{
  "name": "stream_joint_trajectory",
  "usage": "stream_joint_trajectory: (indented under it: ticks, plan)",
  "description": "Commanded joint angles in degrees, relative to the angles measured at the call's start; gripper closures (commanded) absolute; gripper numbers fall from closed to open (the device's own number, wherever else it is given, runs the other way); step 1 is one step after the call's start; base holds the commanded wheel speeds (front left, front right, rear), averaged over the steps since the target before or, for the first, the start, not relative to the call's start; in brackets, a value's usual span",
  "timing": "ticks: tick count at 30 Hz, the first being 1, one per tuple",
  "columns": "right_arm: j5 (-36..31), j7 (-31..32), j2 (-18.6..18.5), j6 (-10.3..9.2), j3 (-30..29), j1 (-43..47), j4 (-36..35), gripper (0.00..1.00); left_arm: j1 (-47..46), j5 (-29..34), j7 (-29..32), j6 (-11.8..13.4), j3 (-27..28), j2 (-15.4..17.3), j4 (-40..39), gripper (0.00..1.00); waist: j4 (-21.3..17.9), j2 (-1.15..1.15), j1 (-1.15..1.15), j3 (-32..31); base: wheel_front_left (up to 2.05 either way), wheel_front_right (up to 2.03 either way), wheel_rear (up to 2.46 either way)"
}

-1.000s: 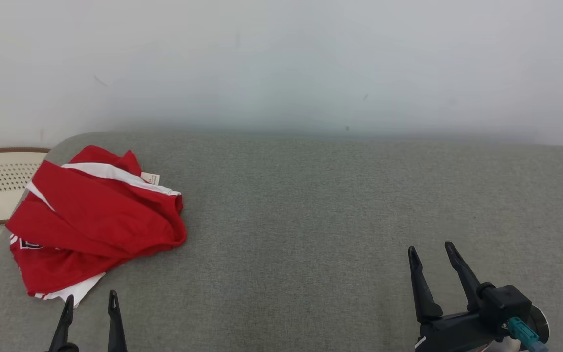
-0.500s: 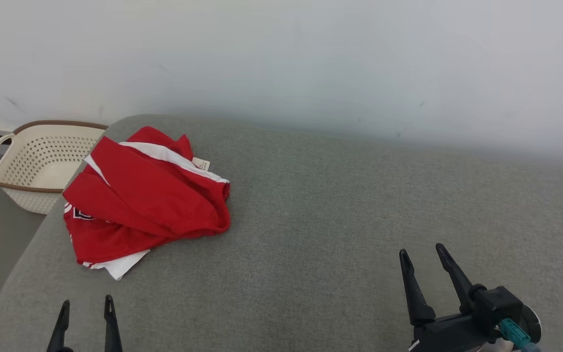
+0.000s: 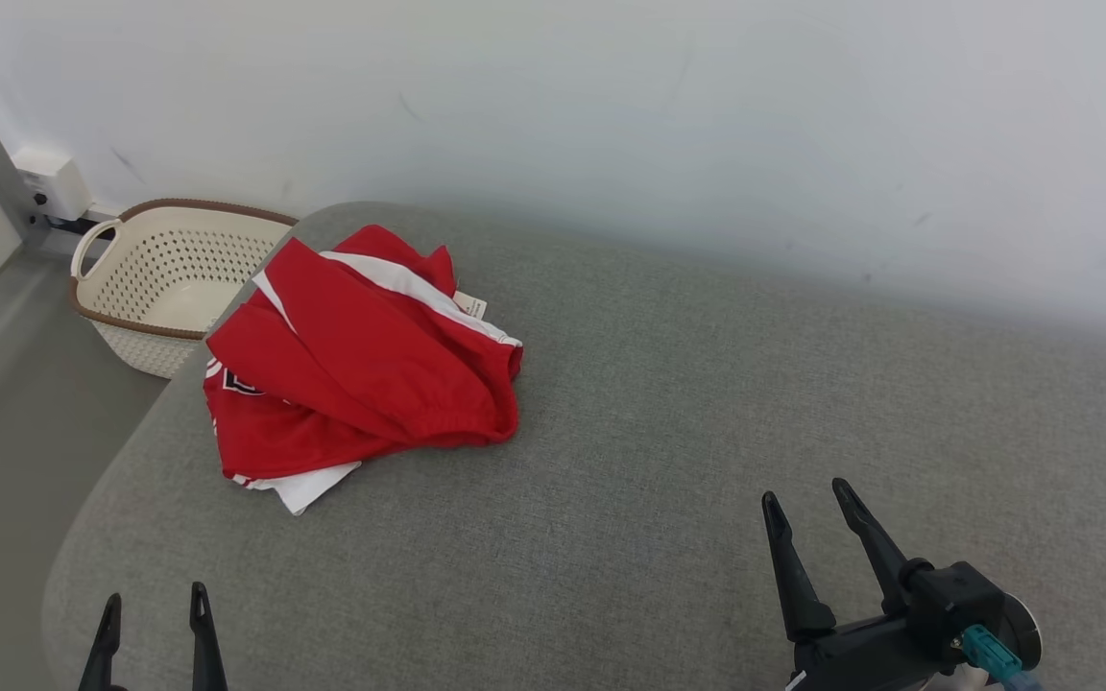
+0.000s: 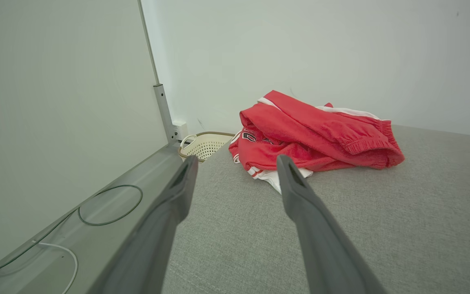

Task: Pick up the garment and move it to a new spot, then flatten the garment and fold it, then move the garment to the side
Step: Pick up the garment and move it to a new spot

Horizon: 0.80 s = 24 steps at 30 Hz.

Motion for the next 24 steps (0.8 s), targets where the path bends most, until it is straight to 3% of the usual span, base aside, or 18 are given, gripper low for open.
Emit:
stream_joint_trajectory:
  ticks: [1,12,13,24]
  plan:
    - [0.37,-0.3,-0.13,0.04,0.23,-0.43,0.15,0.0,0.76,-0.17,-0.2,0.19,0.05,0.28,-0.26,0.0,0.5,0.0,0.0,-0.02,0.0,0.0,0.0]
    - [0.75,-0.6,-0.02,0.04,1.1,-0.92,0.95,0.0,-0.61,-2.15,-0.2,-0.43,0.27,0.24,0.18,0.0,0.41,0.0,0.0,0.12,0.0,0.0,0.0]
    - [1.01,-0.61,0.01,0.04,1.3,-1.04,0.95,0.0,-1.26,-4.81,-0.2,-1.56,0.97,-0.51,0.36,0.0,-0.22,0.0,0.0,0.26,0.0,0.0,0.0]
    - [1.2,-0.25,-0.45,0.04,2.16,-2.38,0.69,0.0,-7.72,-6.82,-0.18,-5.1,0.66,0.56,4.28,0.0,-5.99,0.0,0.0,1.9,0.0,0.0,0.0]
